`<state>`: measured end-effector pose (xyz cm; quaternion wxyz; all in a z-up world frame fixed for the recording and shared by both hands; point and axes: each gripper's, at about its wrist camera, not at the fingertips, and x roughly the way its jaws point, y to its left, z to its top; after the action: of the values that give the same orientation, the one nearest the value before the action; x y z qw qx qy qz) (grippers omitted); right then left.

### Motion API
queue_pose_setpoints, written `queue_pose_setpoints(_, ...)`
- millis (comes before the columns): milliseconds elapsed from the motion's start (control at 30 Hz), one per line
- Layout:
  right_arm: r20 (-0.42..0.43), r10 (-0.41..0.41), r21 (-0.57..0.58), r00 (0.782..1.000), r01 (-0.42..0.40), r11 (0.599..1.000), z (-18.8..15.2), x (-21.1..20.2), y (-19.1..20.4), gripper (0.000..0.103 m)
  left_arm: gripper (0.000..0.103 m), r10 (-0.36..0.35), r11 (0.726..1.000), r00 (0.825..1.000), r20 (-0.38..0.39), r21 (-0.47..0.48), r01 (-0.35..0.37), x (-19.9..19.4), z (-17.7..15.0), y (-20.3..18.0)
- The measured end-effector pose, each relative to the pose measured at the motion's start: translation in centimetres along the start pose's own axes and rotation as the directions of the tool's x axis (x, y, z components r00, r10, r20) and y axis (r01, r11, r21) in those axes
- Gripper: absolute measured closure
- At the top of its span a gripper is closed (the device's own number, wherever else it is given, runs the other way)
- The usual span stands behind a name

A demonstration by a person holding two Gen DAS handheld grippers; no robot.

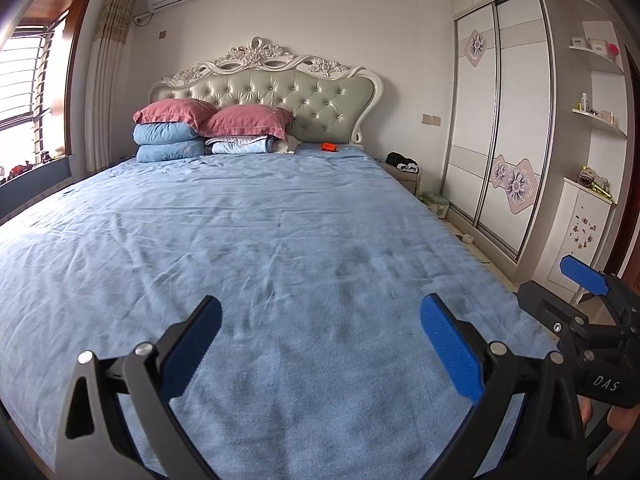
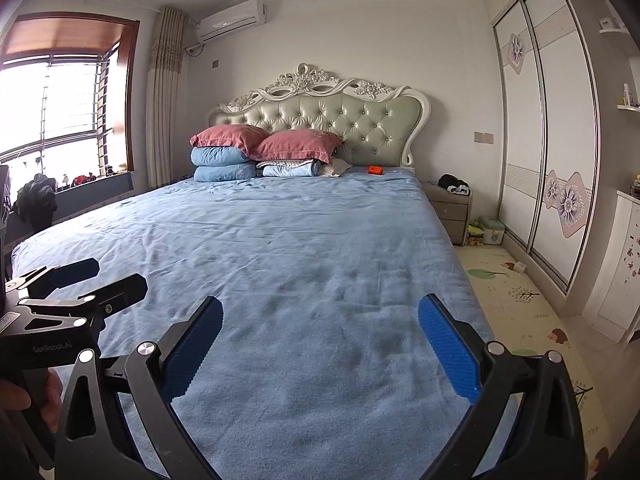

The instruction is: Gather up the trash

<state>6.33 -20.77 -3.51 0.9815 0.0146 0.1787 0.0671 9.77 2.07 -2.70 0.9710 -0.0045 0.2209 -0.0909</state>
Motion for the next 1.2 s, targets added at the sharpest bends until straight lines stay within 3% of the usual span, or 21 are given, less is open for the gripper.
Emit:
queue_pose_setpoints(200, 0.006, -0.003, 0.014, 1.000, 0.003, 1.000, 0.0, 0.2, -0.7, 0.008, 0.004, 0.043, 0.998, 0.998, 0.046, 0.042, -0.045, -0.1, 0.6, -1.3)
queue_pose_setpoints(367, 0.014, -0.006, 0.023, 1.000, 0.005, 1.000, 0.1, 0.2, -1.0, 0.008, 0.004, 0.009, 1.000, 0.999, 0.039, 0.012, -0.009, 0.1, 1.1, -1.3)
queue_pose_setpoints(1200, 0.004, -0.002, 0.022, 1.000, 0.002, 1.000, 0.0, 0.7, -1.0, 0.008, 0.004, 0.020, 1.000, 0.999, 0.037, -0.005, -0.019, 0.4, 1.8, -1.0)
